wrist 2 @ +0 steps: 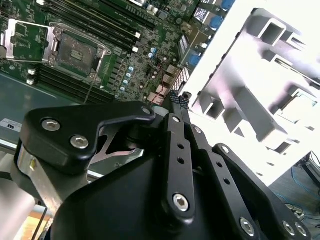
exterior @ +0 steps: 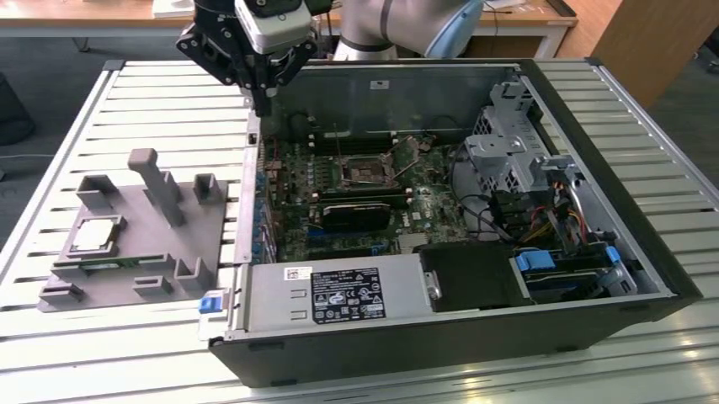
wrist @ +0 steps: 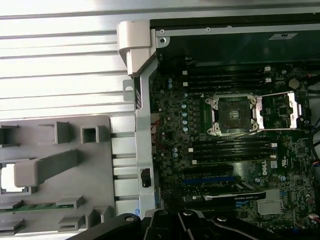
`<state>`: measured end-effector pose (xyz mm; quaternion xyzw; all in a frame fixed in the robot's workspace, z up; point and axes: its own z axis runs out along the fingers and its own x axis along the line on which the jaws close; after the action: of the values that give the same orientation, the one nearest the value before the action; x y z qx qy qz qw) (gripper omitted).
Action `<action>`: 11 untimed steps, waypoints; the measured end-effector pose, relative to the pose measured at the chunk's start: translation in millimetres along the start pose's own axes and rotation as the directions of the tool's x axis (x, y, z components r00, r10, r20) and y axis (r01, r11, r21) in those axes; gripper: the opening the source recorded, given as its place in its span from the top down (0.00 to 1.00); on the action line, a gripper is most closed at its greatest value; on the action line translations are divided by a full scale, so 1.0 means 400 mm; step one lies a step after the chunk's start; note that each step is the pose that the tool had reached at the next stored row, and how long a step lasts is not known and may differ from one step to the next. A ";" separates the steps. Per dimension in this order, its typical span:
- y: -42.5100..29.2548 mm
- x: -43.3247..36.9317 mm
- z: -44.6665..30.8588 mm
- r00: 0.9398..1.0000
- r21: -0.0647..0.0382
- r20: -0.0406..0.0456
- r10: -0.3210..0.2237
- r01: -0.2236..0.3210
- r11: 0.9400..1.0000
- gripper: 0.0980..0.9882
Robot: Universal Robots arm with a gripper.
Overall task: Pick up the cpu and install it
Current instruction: 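Reach for the cpu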
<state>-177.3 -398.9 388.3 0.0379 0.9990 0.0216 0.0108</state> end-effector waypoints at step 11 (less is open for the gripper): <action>-0.001 0.014 0.001 1.000 0.000 0.000 0.000 0.000 1.000 0.99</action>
<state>-182.8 -398.9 387.8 0.0379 0.9990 0.0216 0.0107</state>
